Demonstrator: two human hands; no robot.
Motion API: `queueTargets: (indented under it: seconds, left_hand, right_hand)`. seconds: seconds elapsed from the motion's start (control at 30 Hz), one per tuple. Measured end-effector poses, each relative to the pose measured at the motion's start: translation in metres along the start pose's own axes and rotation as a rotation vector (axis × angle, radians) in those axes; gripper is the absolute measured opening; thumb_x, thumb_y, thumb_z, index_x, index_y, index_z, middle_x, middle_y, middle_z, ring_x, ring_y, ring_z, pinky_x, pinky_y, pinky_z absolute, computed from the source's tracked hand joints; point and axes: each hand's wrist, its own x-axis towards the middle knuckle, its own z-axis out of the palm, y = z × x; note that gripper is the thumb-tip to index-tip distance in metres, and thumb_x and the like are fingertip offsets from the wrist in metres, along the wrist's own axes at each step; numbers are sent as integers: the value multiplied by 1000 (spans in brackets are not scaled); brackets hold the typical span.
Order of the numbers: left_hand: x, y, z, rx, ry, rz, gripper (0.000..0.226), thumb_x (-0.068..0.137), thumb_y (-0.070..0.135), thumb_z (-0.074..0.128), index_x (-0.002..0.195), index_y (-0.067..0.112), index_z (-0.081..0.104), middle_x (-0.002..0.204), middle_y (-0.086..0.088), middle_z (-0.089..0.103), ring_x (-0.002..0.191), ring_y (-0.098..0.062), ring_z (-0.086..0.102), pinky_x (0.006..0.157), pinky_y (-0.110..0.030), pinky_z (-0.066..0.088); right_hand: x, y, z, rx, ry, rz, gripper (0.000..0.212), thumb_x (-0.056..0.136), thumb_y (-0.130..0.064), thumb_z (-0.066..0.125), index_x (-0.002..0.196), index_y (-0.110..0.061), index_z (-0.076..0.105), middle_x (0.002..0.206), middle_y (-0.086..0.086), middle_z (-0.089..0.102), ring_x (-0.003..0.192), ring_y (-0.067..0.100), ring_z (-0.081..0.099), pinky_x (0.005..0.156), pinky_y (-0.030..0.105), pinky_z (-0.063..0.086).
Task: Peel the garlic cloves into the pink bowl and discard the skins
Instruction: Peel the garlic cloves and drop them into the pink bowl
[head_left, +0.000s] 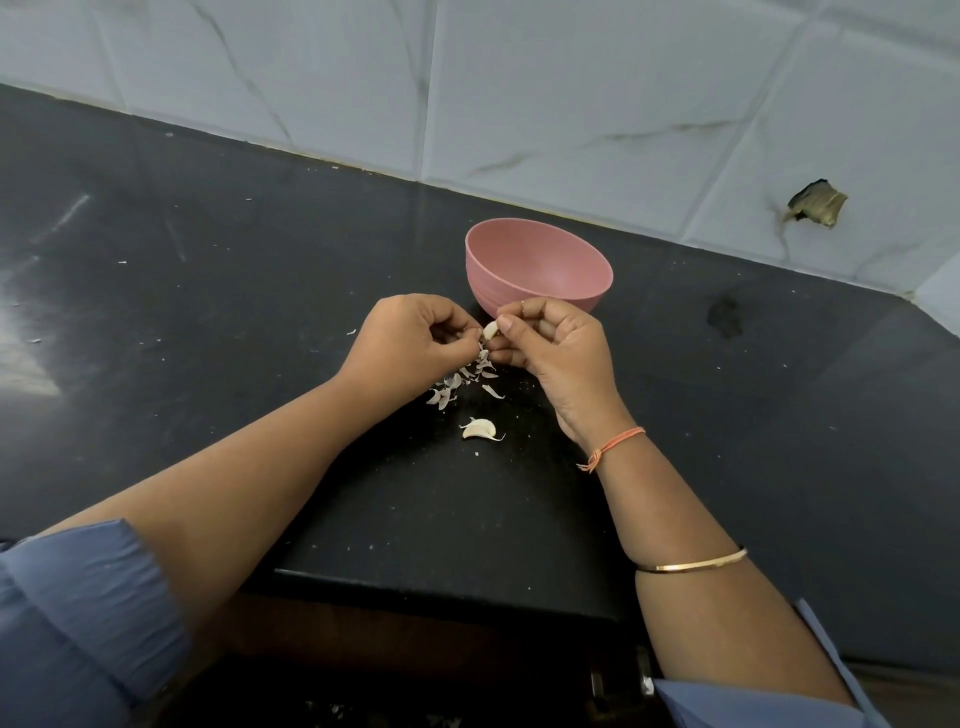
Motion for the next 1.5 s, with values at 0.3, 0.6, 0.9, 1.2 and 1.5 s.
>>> queueTargets:
  seconds: [0.3,0.6,0.9,1.2,1.5]
  left_hand:
    - [2,-1,-1,-15,35,-86,9,80,16,67,73,22,70,60,15,62,53,7,56,52,-5,43]
    - [2,0,-1,-54,2,-88,17,80,14,67,70,27,66,59,13,62,51,5,56,50,-6,42]
    - [2,0,-1,-11,28,-103,11,82,17,67,74,25,67,66,14,65,58,-3,63,56,-7,47]
    - [2,0,-1,-112,80,-76,8,79,28,73,73,24,70,69,4,70,69,-16,68,67,-31,56]
    - [-2,6,-1,-214,1,-41,10,81,15,70,82,25,71,78,3,72,72,-25,68,63,-27,55]
  right_hand:
    - [2,9,-1,-401,23,-253,12,80,4,65,90,-3,70,91,7,66,77,14,68,75,27,58]
    - [2,11,-1,-645,-5,-491,14,79,-4,69,92,-6,72,88,4,67,76,9,63,68,16,53]
    - [2,3,0,-199,0,-259,18,80,3,66,91,-11,68,89,-4,65,80,-1,63,78,18,51]
    - [0,0,-2,-217,-37,-229,18,80,5,66,85,-12,64,81,-4,68,76,0,65,73,16,52]
    - [0,2,-1,-288,-13,-264,24,74,-5,75,77,-23,58,78,-4,64,71,5,59,65,19,52]
